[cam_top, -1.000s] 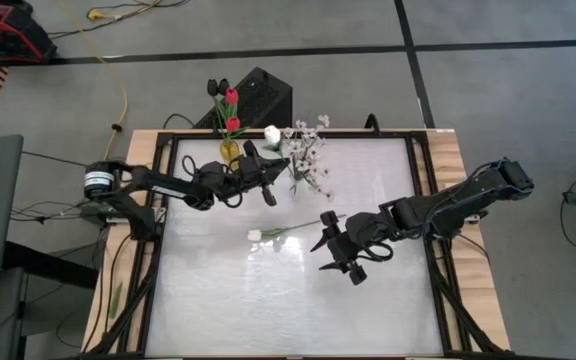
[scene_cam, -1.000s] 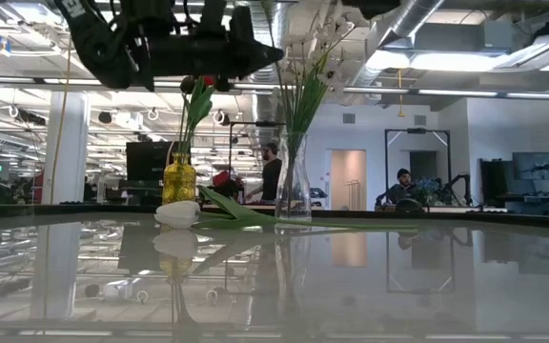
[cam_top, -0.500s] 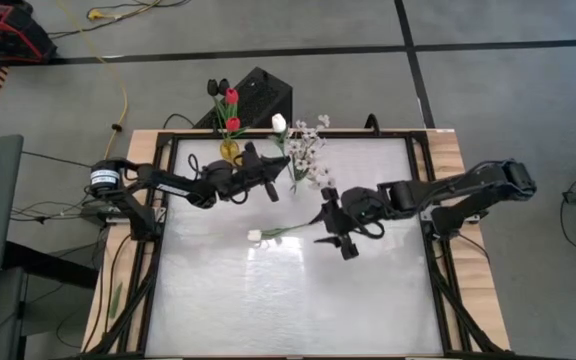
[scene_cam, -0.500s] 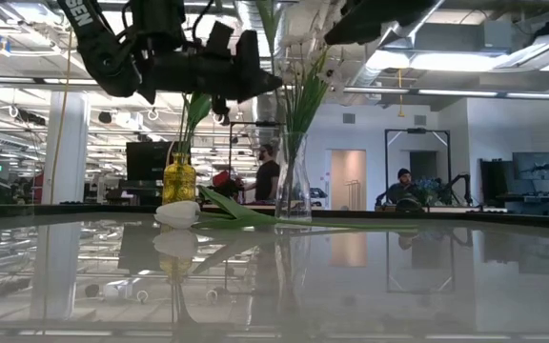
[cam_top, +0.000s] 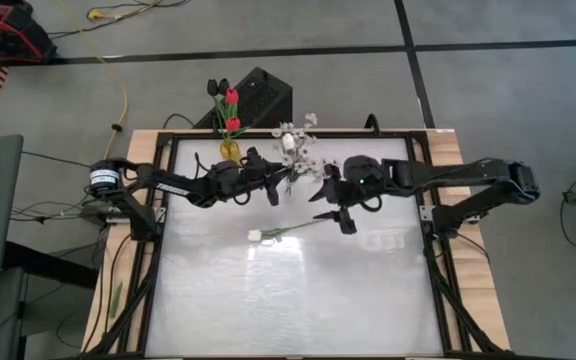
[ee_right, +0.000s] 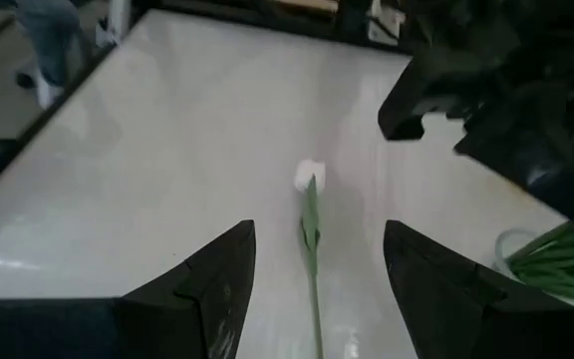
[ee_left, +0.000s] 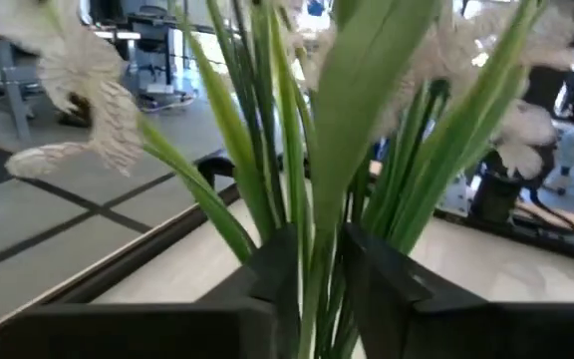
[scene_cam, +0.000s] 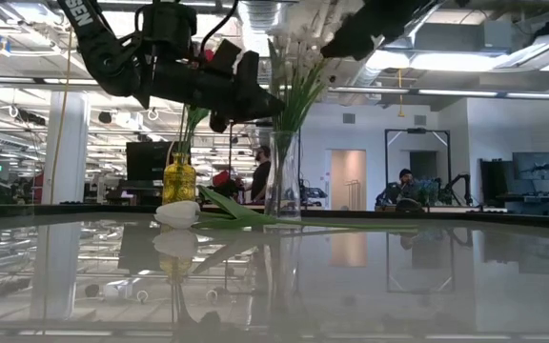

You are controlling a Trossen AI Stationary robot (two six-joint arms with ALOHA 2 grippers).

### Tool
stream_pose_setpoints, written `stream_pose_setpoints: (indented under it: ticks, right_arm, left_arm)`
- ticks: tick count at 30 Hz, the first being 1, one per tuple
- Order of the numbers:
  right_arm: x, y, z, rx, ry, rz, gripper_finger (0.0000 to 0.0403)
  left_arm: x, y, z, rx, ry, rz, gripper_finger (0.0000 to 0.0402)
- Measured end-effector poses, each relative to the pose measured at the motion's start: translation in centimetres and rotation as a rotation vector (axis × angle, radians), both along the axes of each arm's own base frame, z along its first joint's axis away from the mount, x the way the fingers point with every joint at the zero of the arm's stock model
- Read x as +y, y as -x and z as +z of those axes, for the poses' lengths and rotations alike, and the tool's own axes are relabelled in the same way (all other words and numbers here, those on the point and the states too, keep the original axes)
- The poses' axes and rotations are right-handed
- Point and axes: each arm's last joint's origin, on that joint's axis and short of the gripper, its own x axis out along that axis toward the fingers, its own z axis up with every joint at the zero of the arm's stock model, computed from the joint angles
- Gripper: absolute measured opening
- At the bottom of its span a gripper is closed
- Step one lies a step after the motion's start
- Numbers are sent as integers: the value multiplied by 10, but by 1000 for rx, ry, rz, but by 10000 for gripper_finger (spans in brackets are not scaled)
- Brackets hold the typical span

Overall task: Sort flowers into vase by color
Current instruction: Put the top white flower into the transparent flower vase, then put the white flower into the transparent flower vase

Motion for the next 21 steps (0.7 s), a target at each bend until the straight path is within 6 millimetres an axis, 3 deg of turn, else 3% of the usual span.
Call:
stream_pose_setpoints:
  ticks: [7, 15, 21]
  right_arm:
    - [-5, 22, 25, -95, -24, 22, 248]
    - [1, 70, 67, -274, -38, 22, 248]
    - [16, 74, 66, -236, -162, 149, 248]
  left_arm:
    - [-2, 2, 7, 21, -32, -47, 121]
    - [-6, 15, 39, 154, -45, -51, 135]
    - [-15, 37, 57, 351, 14, -72, 135]
